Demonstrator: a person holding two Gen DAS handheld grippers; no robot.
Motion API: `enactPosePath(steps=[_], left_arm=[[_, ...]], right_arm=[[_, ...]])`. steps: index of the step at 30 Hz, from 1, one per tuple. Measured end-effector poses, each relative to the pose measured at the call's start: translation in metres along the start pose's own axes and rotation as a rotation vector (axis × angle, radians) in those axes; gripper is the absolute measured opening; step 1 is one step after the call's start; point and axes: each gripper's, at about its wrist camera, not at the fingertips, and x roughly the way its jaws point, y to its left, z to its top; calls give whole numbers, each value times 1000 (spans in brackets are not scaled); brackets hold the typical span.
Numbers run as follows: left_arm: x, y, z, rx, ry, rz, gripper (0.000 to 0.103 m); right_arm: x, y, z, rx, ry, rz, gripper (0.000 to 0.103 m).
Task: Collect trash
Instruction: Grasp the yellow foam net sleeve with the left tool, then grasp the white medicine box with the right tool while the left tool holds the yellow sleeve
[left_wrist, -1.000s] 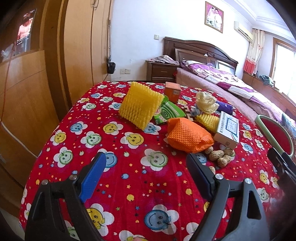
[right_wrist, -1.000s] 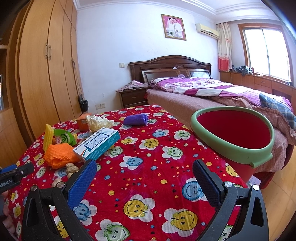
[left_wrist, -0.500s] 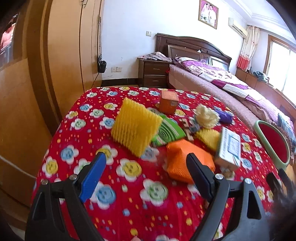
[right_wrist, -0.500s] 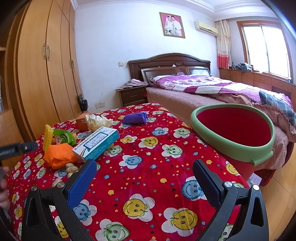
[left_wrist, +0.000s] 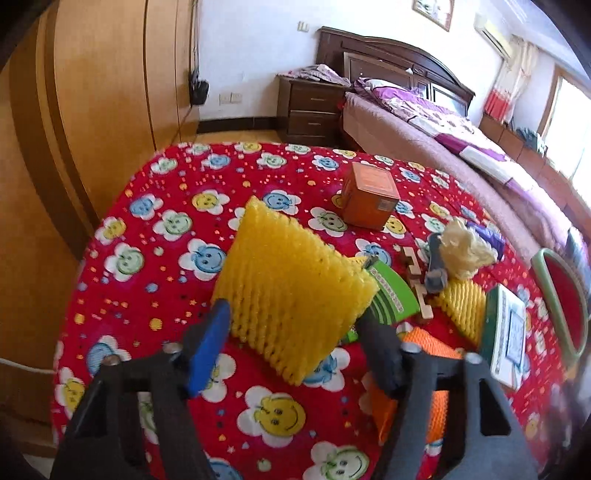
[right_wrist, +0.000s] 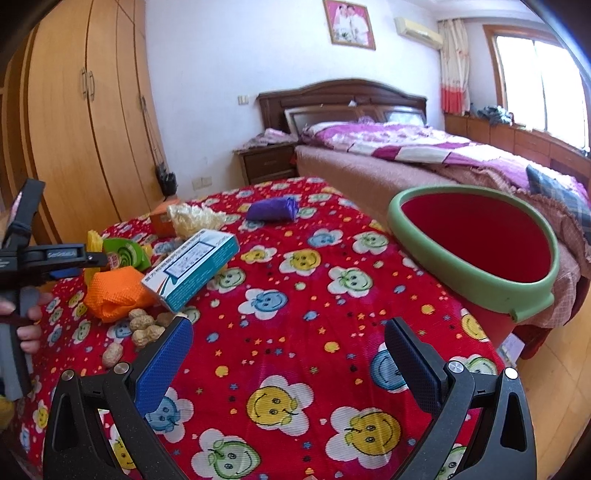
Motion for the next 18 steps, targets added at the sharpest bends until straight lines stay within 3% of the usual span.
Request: enactPosePath(steps=[7,18], left_arm=[[-3,16,1,-64,-15,-92,16],[-38,29,-14,-63,-100,-153,12]], right_arm=[[5,6,10,-7,46,42,103],[14,29,30,-26,81,94,103]])
